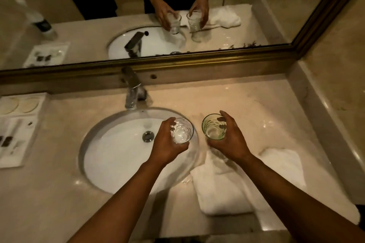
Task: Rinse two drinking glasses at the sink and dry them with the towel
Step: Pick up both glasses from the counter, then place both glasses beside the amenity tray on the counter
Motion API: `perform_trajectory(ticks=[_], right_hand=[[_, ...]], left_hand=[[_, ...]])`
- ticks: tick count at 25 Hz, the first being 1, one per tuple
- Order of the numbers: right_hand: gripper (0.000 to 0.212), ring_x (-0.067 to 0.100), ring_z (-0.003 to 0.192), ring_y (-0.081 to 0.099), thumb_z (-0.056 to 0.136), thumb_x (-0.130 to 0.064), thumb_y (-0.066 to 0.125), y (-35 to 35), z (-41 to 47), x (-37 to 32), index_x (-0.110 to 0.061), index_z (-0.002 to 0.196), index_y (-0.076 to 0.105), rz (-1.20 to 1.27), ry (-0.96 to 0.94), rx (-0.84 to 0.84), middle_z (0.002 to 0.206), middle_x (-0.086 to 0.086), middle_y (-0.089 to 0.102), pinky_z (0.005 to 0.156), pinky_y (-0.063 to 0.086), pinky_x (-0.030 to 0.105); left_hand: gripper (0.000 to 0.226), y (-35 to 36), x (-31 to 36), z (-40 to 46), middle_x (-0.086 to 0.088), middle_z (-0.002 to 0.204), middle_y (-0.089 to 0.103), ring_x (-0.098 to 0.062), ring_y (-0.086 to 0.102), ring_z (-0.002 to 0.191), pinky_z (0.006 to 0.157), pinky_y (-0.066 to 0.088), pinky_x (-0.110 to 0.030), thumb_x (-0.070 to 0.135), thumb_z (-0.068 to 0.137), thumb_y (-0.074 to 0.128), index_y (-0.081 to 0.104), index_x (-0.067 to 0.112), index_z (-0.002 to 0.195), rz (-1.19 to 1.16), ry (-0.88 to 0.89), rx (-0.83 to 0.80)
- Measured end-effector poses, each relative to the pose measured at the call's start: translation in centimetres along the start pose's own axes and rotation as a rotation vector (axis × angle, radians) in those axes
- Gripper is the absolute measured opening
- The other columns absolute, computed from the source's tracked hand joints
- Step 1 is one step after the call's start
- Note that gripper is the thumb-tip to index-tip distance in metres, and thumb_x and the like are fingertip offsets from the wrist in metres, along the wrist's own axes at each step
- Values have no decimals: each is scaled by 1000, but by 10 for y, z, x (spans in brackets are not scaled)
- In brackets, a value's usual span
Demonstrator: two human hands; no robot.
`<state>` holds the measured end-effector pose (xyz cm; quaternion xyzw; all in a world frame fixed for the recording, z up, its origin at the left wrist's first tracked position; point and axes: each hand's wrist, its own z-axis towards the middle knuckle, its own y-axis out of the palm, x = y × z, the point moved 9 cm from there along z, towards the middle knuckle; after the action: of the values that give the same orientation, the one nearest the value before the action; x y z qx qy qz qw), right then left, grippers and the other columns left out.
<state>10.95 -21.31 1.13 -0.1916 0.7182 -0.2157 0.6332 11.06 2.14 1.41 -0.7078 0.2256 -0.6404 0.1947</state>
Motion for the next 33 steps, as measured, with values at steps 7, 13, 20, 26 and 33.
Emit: perform_trajectory(ticks=[7, 13, 20, 26, 33], right_hand=[[104, 10, 117, 54, 60, -15, 88, 113, -48, -81, -24, 149, 35, 48, -75, -139, 136, -4, 51, 97, 47, 26], [102, 8, 114, 53, 62, -19, 88, 206, -82, -148, -27, 148, 35, 3, -106, -234, 138, -4, 50, 91, 42, 15], [100, 1, 105, 56, 62, -17, 88, 287, -94, -210, -30, 147, 36, 23, -111, -312, 129, -6, 51, 80, 41, 3], [100, 11, 109, 57, 64, -21, 88, 343, -72, -249, -30, 148, 35, 44, -166, -462, 130, -9, 52, 76, 40, 2], [104, 11, 111, 58, 59, -26, 90, 407, -38, -300, -30, 148, 35, 80, -229, -566, 130, -9, 53, 86, 48, 21]], left_hand=[[92, -120, -78, -63, 6, 134, 52, -10, 55, 113, 90, 42, -21, 18, 63, 93, 44, 21, 141, -12, -129, 156], [93, -224, -144, -112, 6, 130, 54, -14, 58, 111, 94, 52, -35, 22, 62, 93, 44, 23, 141, -13, -165, 241], [94, -320, -201, -139, -1, 128, 57, -16, 60, 108, 90, 49, -29, 23, 62, 96, 46, 16, 141, -2, -215, 337], [93, -373, -226, -136, -2, 129, 58, -17, 61, 111, 92, 51, -32, 27, 64, 95, 46, 14, 143, 7, -326, 442], [94, -449, -239, -115, -4, 128, 58, -18, 62, 108, 89, 49, -29, 24, 62, 96, 48, 12, 142, 26, -381, 629]])
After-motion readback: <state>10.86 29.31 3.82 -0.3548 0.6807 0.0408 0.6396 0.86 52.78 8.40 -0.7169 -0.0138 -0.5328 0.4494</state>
